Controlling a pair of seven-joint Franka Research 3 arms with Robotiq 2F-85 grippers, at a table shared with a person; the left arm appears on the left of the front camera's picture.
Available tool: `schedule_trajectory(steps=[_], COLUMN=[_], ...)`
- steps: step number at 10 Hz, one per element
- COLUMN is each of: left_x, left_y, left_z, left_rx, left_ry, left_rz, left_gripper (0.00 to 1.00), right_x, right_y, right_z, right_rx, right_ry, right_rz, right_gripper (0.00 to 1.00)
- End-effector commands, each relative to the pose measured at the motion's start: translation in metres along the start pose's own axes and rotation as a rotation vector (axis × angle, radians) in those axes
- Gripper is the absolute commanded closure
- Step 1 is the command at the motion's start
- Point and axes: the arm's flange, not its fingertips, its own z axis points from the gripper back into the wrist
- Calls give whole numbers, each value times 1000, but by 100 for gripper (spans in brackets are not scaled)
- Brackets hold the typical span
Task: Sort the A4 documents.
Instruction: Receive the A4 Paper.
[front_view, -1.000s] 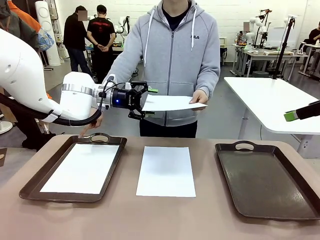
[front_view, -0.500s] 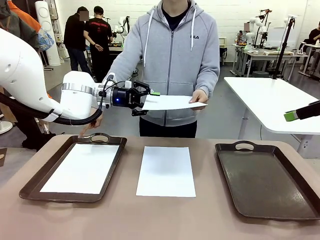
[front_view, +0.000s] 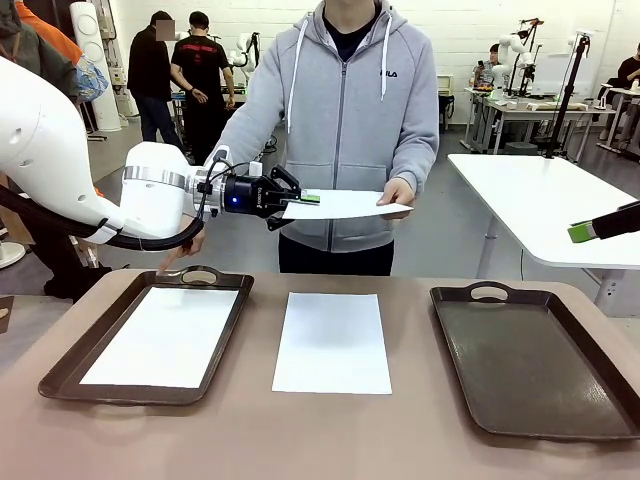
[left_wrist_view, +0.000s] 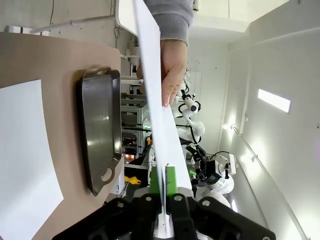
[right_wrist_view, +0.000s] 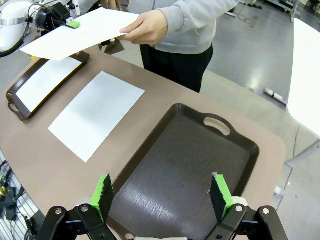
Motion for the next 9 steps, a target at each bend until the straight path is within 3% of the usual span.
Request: schedule_trajectory(steps=[1,2,6,8,9], left_x=[-1,-1,-2,-7,2], left_y=[1,1,1,-10,0], left_z=[-2,-1,3,20,4], left_rx=[18,20,23,-7,8], left_ry=[-12,-12,-29,17,-13], left_rz=[-22,-20,-27,-45,-3], left_gripper=[94,100,100,100,100], right_x=[0,0,0,0,0], right_y=[0,0,0,0,0], right_z=[-2,-2,-2,-2,-2], right_rx=[8,8,8,8,8], right_ry=[-1,-1,-1,-1,-1], right_rz=[-1,-1,-1,-1,-1], right_gripper=[0,0,0,0,0])
